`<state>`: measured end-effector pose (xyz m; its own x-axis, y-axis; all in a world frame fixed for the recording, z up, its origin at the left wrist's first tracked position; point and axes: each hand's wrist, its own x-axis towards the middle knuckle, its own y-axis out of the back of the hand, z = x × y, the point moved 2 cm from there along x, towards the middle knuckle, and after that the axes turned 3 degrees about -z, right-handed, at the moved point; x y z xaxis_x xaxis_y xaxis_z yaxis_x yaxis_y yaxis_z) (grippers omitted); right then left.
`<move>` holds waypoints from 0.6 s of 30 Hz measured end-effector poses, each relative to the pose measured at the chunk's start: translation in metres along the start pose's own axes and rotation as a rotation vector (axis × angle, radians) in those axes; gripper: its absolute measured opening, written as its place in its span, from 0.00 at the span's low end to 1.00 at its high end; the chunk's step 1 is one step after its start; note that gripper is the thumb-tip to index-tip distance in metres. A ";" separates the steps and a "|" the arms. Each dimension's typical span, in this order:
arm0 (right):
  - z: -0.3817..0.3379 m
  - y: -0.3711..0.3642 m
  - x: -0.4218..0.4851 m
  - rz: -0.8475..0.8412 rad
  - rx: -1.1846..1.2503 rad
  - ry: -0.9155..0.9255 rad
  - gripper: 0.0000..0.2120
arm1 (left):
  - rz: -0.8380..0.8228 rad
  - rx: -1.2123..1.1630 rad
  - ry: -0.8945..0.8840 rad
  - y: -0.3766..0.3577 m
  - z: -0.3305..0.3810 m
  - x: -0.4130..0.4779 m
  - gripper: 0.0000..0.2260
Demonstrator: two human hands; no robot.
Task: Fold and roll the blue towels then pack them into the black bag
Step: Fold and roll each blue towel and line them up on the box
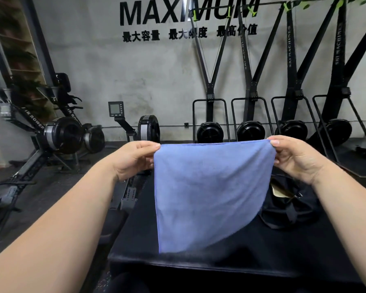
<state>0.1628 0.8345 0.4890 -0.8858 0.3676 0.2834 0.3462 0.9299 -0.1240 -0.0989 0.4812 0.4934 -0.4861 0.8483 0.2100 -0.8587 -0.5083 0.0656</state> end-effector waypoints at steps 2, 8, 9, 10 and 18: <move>0.021 0.004 0.002 0.094 -0.099 -0.077 0.07 | 0.092 0.196 0.123 0.013 -0.028 0.006 0.06; 0.127 0.008 -0.006 0.174 -1.055 -0.259 0.03 | 0.300 0.685 0.337 0.002 -0.140 0.000 0.08; 0.142 0.005 -0.009 0.192 -1.091 -0.277 0.04 | 0.339 0.719 0.361 -0.003 -0.155 0.000 0.08; 0.155 0.005 -0.008 0.227 -1.106 -0.282 0.06 | 0.370 0.757 0.382 -0.006 -0.166 0.000 0.09; 0.203 -0.005 0.008 0.505 -0.780 -0.280 0.07 | 0.604 0.384 0.407 -0.020 -0.212 0.030 0.08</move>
<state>0.0911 0.8306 0.2991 -0.5832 0.8034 0.1201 0.7241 0.4472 0.5251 -0.1308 0.5478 0.2911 -0.9306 0.3626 -0.0492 -0.3512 -0.8471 0.3988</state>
